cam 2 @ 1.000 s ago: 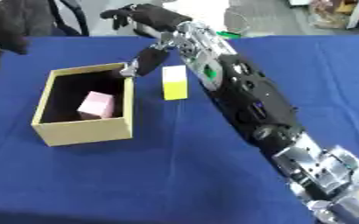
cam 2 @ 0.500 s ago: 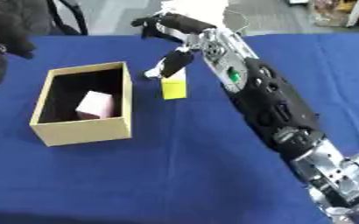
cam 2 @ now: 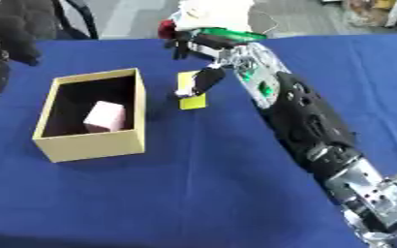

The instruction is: Pick up objects on the table and place them in the box.

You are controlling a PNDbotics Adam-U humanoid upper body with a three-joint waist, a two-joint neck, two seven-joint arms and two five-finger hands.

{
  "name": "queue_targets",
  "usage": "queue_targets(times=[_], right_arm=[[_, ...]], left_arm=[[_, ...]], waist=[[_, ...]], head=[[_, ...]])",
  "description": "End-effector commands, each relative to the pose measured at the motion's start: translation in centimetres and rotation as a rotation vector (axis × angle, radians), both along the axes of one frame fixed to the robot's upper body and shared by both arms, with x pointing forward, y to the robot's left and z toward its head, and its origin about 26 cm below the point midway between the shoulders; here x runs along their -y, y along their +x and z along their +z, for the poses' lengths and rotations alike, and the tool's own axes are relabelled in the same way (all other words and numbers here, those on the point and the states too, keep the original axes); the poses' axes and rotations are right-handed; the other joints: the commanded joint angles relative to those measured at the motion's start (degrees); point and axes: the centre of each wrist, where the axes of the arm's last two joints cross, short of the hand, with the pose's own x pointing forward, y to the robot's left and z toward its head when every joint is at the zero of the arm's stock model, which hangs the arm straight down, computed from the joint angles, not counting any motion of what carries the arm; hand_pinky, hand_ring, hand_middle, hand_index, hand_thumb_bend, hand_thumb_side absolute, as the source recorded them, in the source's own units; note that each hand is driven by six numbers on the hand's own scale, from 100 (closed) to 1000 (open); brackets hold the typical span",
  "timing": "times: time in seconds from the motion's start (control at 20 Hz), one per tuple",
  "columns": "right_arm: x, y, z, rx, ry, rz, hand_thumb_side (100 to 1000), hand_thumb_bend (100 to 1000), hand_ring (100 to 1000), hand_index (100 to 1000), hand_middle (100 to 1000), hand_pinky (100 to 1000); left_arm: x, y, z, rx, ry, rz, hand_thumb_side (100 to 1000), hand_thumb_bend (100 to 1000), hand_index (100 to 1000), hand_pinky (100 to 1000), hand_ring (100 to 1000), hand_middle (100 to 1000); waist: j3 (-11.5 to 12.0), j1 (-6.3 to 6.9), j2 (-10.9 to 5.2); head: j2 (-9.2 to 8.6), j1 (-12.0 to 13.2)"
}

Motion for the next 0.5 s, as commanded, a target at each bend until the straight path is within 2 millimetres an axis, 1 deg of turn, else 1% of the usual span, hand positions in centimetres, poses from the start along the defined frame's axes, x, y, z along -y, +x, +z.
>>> queue_targets(times=[0.05, 0.5], right_arm=[[1.3, 0.3, 1.0, 0.021, -0.014, -0.030, 448, 541, 830, 968, 765, 865], [2.6, 0.6, 0.3, 0.052, -0.036, -0.098, 442, 537, 837, 955, 773, 869]], left_arm=[[-0.6, -0.1, 0.6, 0.023, 0.019, 0.014, 631, 323, 841, 650, 666, 662], [-0.7, 0.0, 0.5, 0.021, 0.021, 0.019, 633, 324, 841, 649, 669, 668]], waist=[[0.0, 0.20, -0.76], [0.0, 0.28, -0.52]], head=[[-0.32, 0.2], [-0.75, 0.2]])
